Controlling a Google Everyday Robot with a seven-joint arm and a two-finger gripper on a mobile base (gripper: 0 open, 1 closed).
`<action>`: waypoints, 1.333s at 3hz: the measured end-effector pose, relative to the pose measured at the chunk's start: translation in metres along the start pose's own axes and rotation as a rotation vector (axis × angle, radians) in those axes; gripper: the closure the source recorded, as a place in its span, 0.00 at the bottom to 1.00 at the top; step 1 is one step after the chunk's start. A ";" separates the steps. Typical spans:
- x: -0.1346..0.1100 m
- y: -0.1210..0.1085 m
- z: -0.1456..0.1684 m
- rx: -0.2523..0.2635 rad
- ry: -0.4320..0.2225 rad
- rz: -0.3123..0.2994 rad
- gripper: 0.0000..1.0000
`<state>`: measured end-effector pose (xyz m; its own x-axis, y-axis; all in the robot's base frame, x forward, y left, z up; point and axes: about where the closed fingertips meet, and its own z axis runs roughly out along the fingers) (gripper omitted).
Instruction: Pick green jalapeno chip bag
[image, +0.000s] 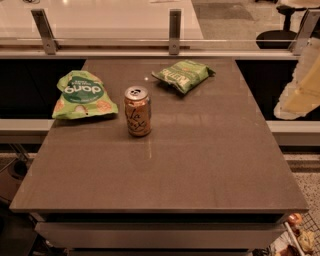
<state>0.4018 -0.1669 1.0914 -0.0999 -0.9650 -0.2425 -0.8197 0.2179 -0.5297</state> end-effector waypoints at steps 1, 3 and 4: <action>-0.014 -0.014 0.017 0.042 -0.030 0.027 0.00; -0.025 -0.027 0.014 0.103 -0.063 0.041 0.00; -0.025 -0.027 0.014 0.103 -0.063 0.041 0.00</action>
Offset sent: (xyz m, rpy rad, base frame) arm 0.0176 0.0105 -0.0021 0.0283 -0.0352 -0.0126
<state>0.4344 -0.1464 1.1011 -0.0942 -0.9446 -0.3145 -0.7528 0.2743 -0.5984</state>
